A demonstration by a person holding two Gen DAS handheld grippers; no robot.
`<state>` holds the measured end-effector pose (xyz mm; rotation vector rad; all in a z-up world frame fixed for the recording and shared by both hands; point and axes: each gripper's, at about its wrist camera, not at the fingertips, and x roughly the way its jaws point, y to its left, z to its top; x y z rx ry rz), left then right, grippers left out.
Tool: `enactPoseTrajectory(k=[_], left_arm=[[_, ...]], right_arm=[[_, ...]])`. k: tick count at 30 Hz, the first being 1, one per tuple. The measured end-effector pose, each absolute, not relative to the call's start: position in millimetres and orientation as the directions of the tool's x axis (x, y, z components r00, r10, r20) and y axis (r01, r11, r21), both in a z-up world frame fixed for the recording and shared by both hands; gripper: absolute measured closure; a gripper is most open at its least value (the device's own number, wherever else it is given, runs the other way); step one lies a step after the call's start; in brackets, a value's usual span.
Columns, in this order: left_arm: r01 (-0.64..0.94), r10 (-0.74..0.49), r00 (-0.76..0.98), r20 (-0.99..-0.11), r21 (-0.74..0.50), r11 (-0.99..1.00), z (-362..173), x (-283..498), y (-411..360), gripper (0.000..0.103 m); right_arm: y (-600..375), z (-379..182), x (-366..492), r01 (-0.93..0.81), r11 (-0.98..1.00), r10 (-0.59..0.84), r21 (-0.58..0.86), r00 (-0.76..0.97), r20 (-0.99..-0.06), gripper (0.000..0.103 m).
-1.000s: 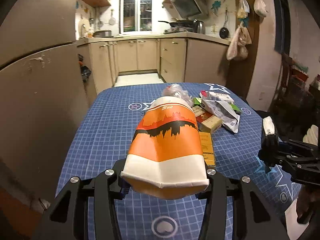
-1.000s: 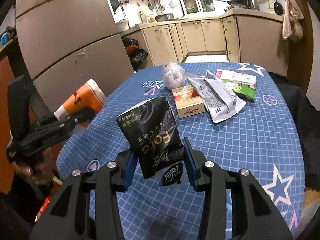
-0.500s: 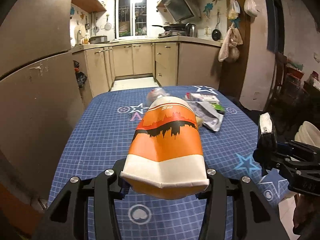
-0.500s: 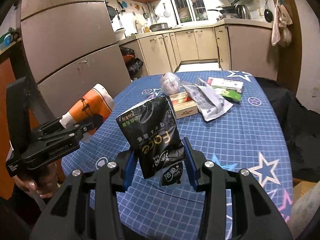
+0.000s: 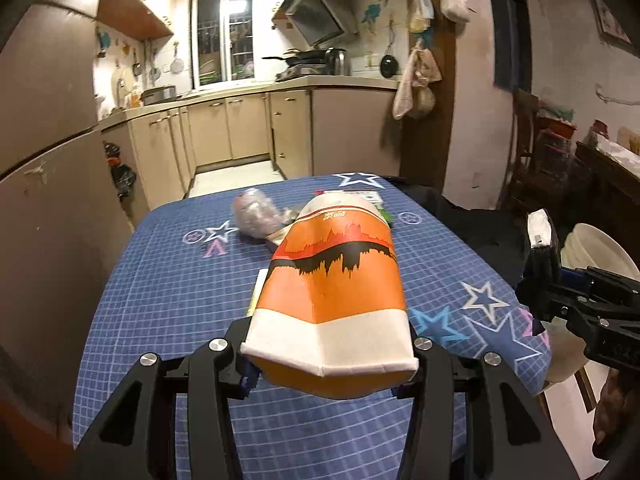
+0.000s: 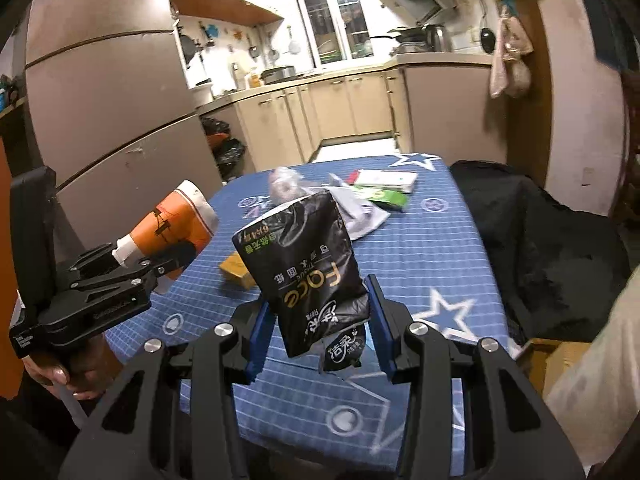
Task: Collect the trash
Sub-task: 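Lift the orange cup and black bag and carry both over the white bucket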
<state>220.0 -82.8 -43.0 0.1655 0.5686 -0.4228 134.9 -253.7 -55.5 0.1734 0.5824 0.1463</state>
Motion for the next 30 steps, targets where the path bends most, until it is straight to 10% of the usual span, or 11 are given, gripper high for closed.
enactPoseTrajectory(k=[30], left_arm=[[0.615, -0.451, 0.716, -0.533, 0.174, 0.769, -30.8, 187.9, -249.9, 0.054]], right_arm=[[-369.5, -53.8, 42.8, 0.269, 0.945, -0.146, 0.187, 0.857, -0.494, 0.062]])
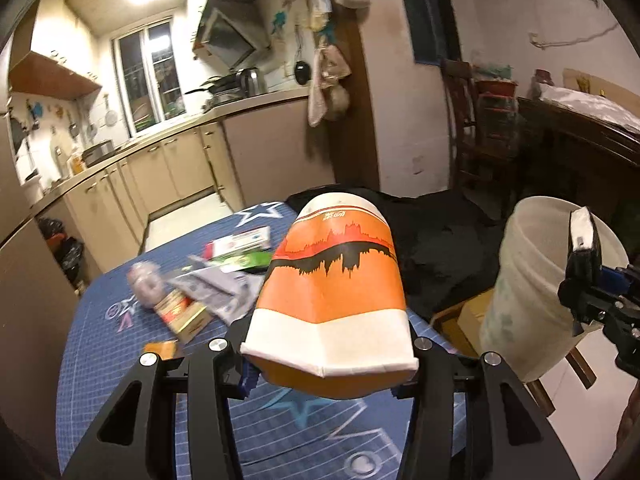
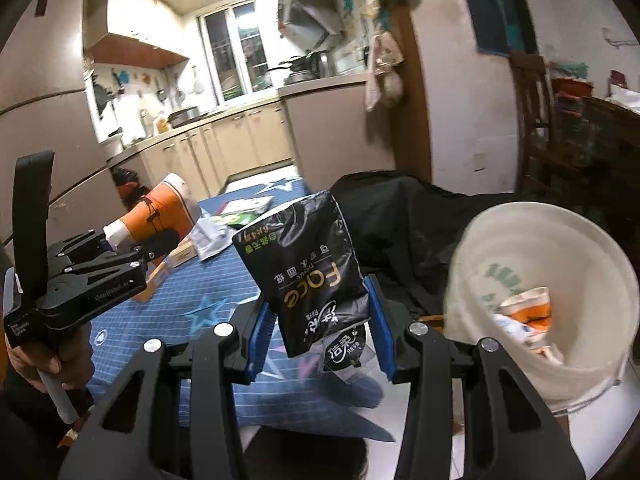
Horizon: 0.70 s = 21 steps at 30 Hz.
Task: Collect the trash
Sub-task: 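Lift the orange cup and black bag and carry both over the white bucket, then open the right tool to drop the black bag while the left releases the cup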
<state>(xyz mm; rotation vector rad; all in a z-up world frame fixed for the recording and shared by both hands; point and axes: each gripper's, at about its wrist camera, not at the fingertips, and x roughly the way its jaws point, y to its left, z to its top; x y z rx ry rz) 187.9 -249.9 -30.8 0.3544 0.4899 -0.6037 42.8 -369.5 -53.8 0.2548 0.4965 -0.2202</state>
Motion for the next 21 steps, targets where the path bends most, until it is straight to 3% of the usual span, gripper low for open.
enactPoseTrajectory(k=[21], left_arm=[[0.795, -0.611, 0.587, -0.531, 0.237, 0.558, -31.6, 148.9, -414.2, 0.054]], right_arm=[[-472.0, -38.3, -31.8, 0.545, 0.832, -0.441, 0.108, 0.766, -0.469, 0.062]])
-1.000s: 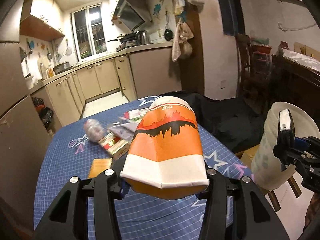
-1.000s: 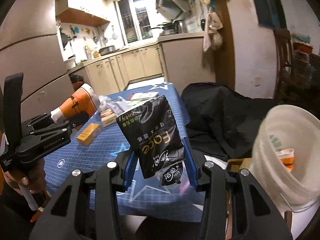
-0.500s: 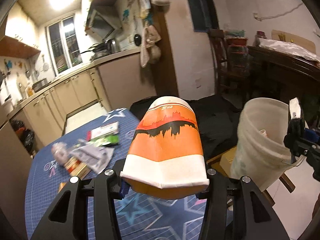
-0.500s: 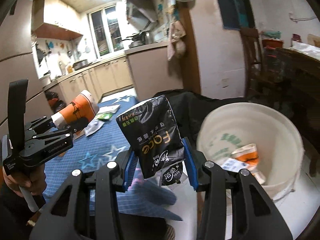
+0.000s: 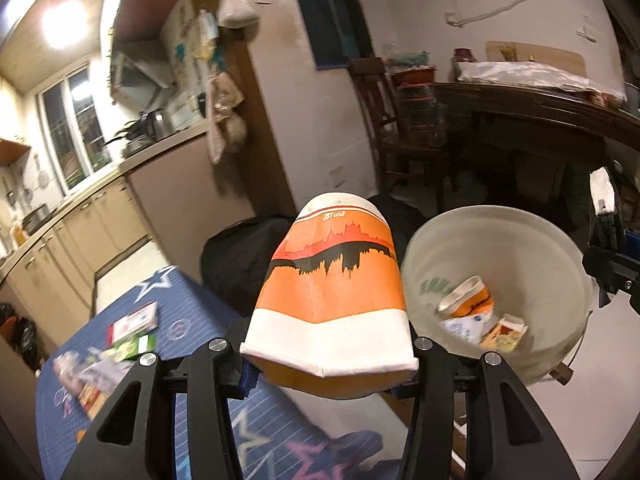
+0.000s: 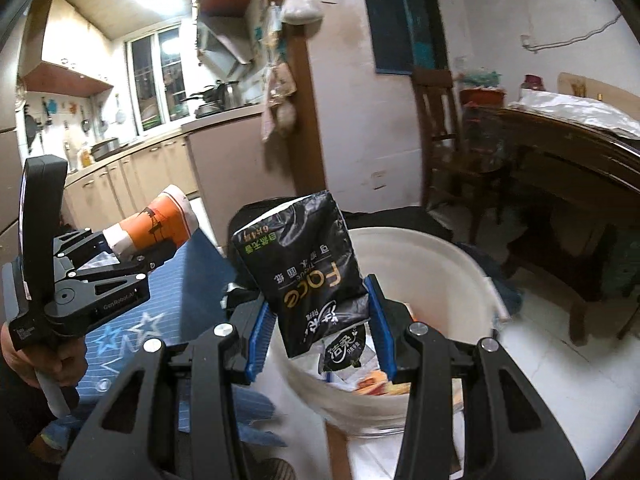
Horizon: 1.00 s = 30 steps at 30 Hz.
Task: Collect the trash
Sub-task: 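Open the right tool to drop the black bag while the left releases the cup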
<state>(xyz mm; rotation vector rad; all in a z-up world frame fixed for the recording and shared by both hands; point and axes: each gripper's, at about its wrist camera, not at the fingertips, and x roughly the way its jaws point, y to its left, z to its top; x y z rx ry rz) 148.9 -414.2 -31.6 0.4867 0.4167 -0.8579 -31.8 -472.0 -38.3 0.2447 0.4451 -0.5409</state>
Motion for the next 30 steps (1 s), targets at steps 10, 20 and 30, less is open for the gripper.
enactPoseTrajectory(k=[10, 20, 30], left_arm=[[0.892, -0.677, 0.436, -0.594, 0.180, 0.416, -50.9, 143.1, -493.0, 0.054], [0.917, -0.681, 0.391, -0.619, 0.197, 0.347, -70.4, 128.2, -530.4, 0.053], [0.918, -0.691, 0.394, -0.606, 0.220, 0.331, -69.8, 120.9, -540.4, 0.049]], right_arm=[[-507.1, -44.2, -37.5, 0.617, 0.785, -0.511, 0.060, 0.699, -0.501, 0.061], [-528.3, -56.5, -25.0, 0.645, 0.764, -0.531, 0.032, 0.655, -0.537, 0.062], [-536.9, -58.8, -13.6, 0.650, 0.759, -0.532, 0.019, 0.637, -0.558, 0.059]])
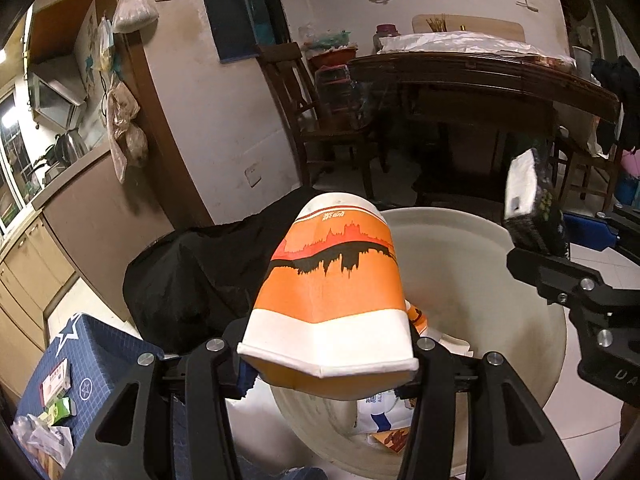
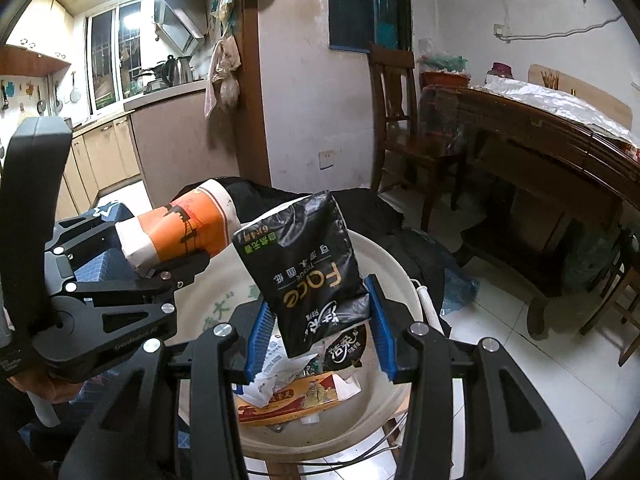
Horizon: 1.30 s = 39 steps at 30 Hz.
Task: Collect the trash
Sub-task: 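Open the right tool to drop the black bag while the left releases the cup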
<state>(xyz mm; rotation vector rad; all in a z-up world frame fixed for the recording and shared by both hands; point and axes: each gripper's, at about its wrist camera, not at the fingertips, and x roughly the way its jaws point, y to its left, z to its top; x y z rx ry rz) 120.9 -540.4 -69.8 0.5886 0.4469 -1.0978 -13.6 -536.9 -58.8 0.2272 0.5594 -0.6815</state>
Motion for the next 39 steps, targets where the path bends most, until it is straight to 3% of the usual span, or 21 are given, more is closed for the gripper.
enactPoseTrajectory(k=[4, 28, 31, 35, 39], left_arm=[[0.913, -0.688, 0.407, -0.600, 0.242, 0.329, -71.9, 116.9, -542.4, 0.041], [0.915, -0.713, 0.403, -0.574, 0.233, 0.329, -67.8, 111.8, -539.5, 0.037], [0.937, -0.744, 0.347, -0.570, 0.182, 0.297, -65.1, 113.3, -536.1, 0.036], [0.983, -0.837, 0.171, -0.520, 0.026, 0.184, -55.4, 121.1, -517.3, 0.036], [0.991, -0.858, 0.101, -0.503, -0.022, 0.130, -53.7, 123.4, -509.1, 0.036]], right_arm=[[-539.0, -61.0, -10.8, 0.658, 0.753, -0.543, -0.009, 0.613, -0.573, 0.047], [-543.3, -63.4, -24.2, 0.672, 0.740, -0.549, 0.016, 0.617, -0.564, 0.047], [-542.7, -63.7, -27.3, 0.676, 0.736, -0.551, 0.023, 0.619, -0.560, 0.047], [-541.3, -61.5, -32.6, 0.683, 0.730, -0.559, 0.027, 0.619, -0.551, 0.047], [-541.5, -61.3, -39.5, 0.688, 0.724, -0.559, 0.054, 0.631, -0.538, 0.047]])
